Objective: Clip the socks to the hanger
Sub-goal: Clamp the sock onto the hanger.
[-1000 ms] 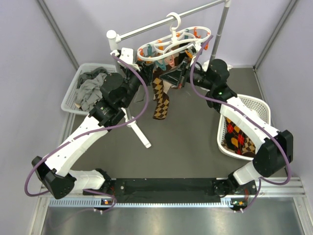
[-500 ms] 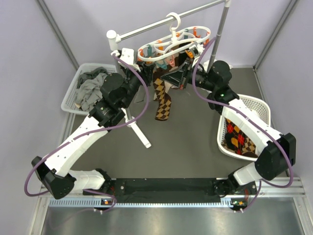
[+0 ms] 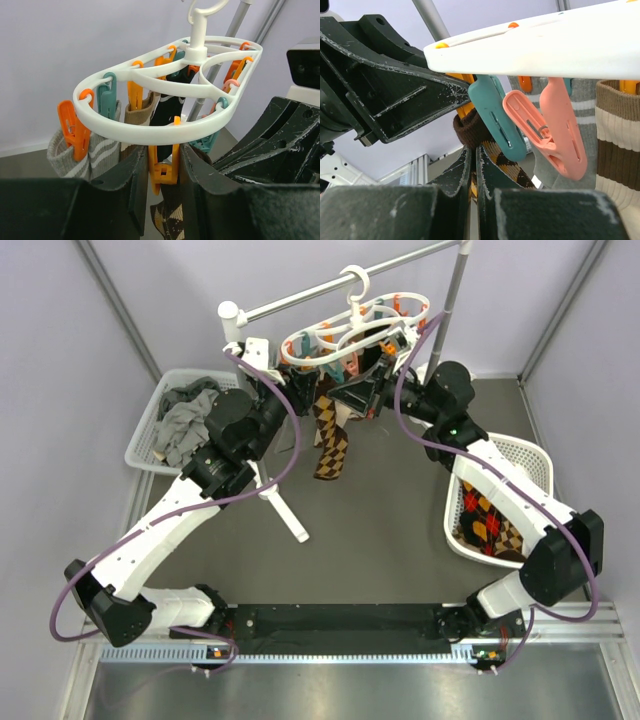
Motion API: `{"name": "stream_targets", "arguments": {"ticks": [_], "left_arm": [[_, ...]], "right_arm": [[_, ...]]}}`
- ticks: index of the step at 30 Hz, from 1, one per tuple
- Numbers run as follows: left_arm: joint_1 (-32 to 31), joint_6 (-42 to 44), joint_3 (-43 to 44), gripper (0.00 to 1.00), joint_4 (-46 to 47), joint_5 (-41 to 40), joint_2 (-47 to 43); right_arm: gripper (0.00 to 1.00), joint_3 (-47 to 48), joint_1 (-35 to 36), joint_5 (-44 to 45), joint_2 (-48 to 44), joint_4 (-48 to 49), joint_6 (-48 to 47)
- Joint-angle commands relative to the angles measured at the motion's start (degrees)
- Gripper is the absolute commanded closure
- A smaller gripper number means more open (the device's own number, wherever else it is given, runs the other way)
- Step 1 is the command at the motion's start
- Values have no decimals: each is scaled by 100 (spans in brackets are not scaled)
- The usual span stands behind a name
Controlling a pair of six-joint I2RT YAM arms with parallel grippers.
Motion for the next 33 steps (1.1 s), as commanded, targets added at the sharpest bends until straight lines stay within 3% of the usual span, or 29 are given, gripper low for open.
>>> {"name": "stream_targets", "arguments": {"ticks": [1, 11, 15, 16, 21, 23, 26, 27, 30, 33], "left_arm": [[4, -265, -28, 100, 24, 95, -207], [-5, -361, 33, 94, -126, 86, -269], [4, -344, 60, 72, -248, 34, -348], [-5, -344, 77, 61, -275, 34, -391], [4, -335, 104, 36, -424, 42, -585], [4, -353, 95, 29, -486, 69, -690], [4, -353, 77, 28, -495, 78, -778], [4, -353, 77, 28, -669, 78, -779], [4, -344, 77, 27, -785, 121, -787], [4, -318, 95, 27, -873, 279, -796]], "right_arm": [[100, 371, 45, 43, 37, 408, 55], [100, 529, 80, 87, 10, 250, 21], [100, 547, 98, 105, 19, 197, 20], [100, 547, 115, 140, 19, 197, 20], [99, 582, 168, 193, 63, 136, -15], [90, 574, 186, 202, 63, 127, -32], [77, 547, 195, 237, 2, -22, -216], [68, 486, 177, 254, -42, -127, -295], [52, 381, 195, 394, -226, -460, -690], [46, 301, 195, 605, -411, -716, -1121]]}}
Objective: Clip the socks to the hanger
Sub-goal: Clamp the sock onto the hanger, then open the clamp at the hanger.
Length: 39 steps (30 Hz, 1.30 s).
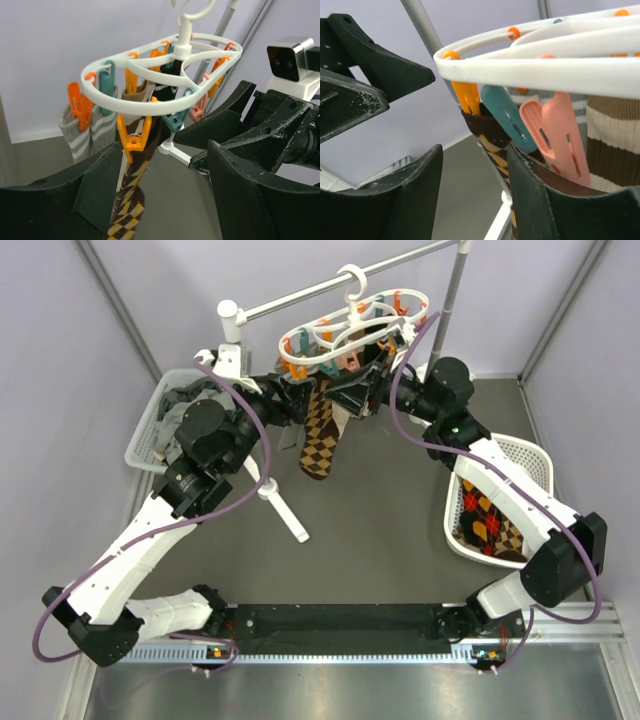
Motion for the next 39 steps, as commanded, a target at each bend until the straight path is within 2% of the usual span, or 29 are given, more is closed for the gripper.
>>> {"name": "stream_targets", "arguments": {"ticks": [1, 8, 17, 25, 32, 39], "left_arm": [[4, 34, 95, 27, -169, 258, -55], [4, 113, 34, 25, -240, 337, -99], [-5, 149, 138, 26, -38, 153, 155], [4, 263, 455, 29, 165, -594, 770], [-5, 368, 815, 29, 297, -814, 973], [4, 377, 930, 30, 288, -1403, 1087]], "right_arm": [[46, 15, 85, 361, -442, -362, -857], [44, -424, 85, 643, -601, 181, -1693], [44, -12, 103, 265, -109, 357, -2045], [43, -152, 112, 994, -170, 357, -2238], [43, -73, -11, 1951, -196, 261, -2327], [41, -249, -354, 2181, -363, 252, -2080]]}}
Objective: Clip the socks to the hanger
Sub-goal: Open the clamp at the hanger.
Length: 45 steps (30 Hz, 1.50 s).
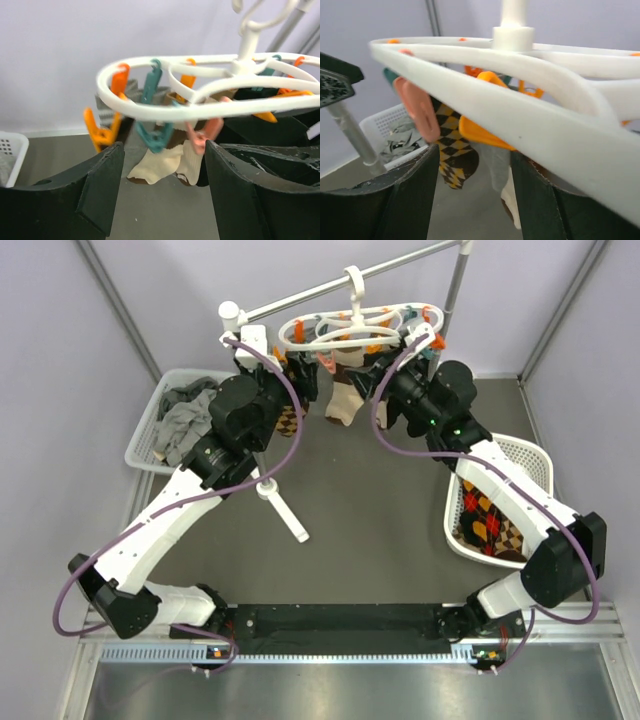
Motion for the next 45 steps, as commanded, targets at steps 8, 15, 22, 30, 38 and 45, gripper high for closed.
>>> {"name": "stream_targets", "arguments": {"ticks": [8, 15, 22, 30, 38, 45], "left_arm": [[-13, -247, 577, 35, 62, 166, 326], [-5, -379, 560, 41, -9, 493, 317], [-5, -344, 577, 48, -70, 484, 361], [-13, -388, 569, 67, -70, 580, 353], [-5, -397, 569, 76, -70, 536, 344], [-5, -432, 595, 90, -44, 633, 309]], "right_arm": [[40, 75, -223, 166, -366, -85, -24], [40, 75, -223, -28, -409, -147, -42], [40, -13, -215, -291, -506, -138, 20], [39, -417, -223, -889, -910, -25, 326], [39, -672, -215, -1549, -920, 696, 1039], [39, -647, -215, -2032, -806, 986, 1363]]}}
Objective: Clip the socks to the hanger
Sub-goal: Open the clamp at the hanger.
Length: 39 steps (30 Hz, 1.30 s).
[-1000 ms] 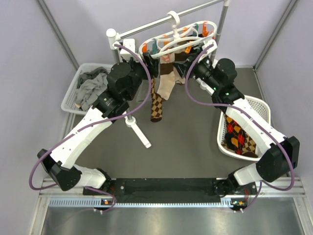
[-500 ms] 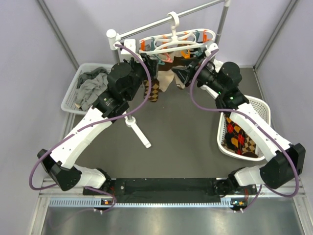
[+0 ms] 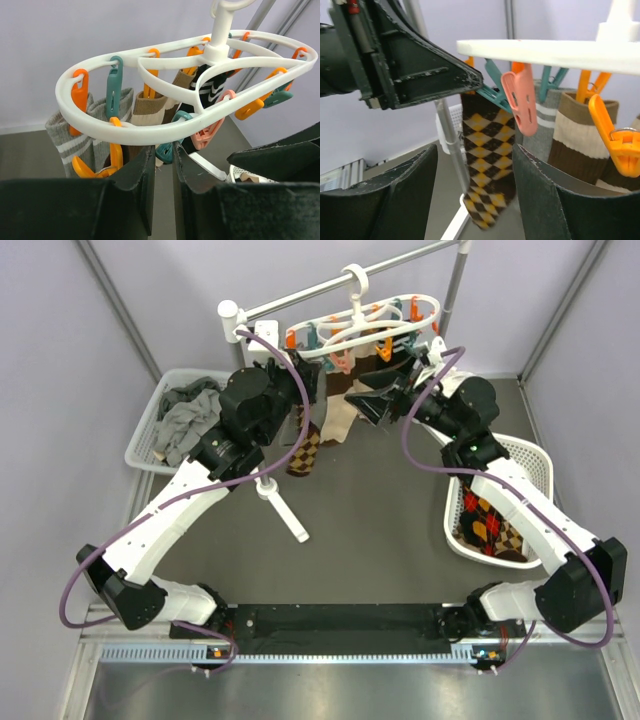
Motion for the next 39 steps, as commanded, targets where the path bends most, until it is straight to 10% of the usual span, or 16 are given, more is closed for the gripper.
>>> {"name": "stream_targets", "arguments": {"ticks": [1, 39], "left_arm": [[-5, -98, 247, 90, 207, 141, -63], [-5, -449, 186, 96, 49, 467, -397]], "right_arm": [[39, 147, -24, -570, 30, 582, 368], [50, 1826, -25, -1519, 1770, 872, 1036]]}}
